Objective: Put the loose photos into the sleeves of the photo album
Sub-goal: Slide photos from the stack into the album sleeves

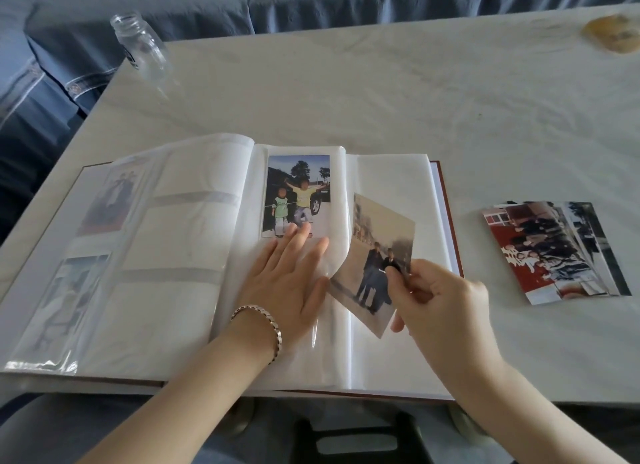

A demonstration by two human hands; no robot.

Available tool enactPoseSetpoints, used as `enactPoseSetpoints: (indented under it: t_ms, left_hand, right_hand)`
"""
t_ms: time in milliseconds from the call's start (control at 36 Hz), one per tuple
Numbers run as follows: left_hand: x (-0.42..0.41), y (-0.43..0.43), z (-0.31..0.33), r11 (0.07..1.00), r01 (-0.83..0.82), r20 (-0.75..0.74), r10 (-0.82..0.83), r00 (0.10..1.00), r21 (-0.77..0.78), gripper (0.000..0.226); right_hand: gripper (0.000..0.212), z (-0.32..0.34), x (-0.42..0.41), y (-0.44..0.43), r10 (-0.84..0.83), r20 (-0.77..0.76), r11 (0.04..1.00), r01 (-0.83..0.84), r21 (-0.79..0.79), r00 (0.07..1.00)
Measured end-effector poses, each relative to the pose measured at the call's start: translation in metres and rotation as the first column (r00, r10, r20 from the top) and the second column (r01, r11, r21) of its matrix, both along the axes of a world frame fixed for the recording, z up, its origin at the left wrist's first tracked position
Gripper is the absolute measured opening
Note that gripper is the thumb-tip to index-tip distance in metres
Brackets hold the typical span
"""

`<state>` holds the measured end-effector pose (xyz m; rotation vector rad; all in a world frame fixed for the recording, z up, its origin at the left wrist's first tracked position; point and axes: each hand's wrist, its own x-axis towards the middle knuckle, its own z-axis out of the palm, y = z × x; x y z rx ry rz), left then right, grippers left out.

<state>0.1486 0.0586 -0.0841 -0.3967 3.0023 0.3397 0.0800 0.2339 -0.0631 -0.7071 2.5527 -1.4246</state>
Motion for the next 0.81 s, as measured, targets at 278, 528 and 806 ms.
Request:
enactPoseSetpoints:
  t_ms: [278, 528, 806]
  left_hand:
    - [-0.005, -0.007, 0.006, 0.996, -0.032, -0.045, 0.036, 0.998, 0.08, 0.047]
    - [-0.004, -0.005, 0.01, 0.969, 0.234, 0.096, -0.241, 0.966, 0.077, 0.066]
    - [-0.016, -0.026, 0.017, 0.607, 0.772, 0.022, -0.783, 0.621, -0.191, 0.047]
  right_hand:
    - [0.014, -0.013, 0.01, 0.002, 0.03, 0.353, 0.998, -0.05, 0.049, 0.935]
    - [0.015, -0.002, -0.017, 0.021, -0.077, 0.28, 0.989, 0.109, -0.102, 0.957]
    - [0.015, -0.005, -0.03, 0.039, -0.006, 0.338, 1.0, 0.016, -0.027, 0.941]
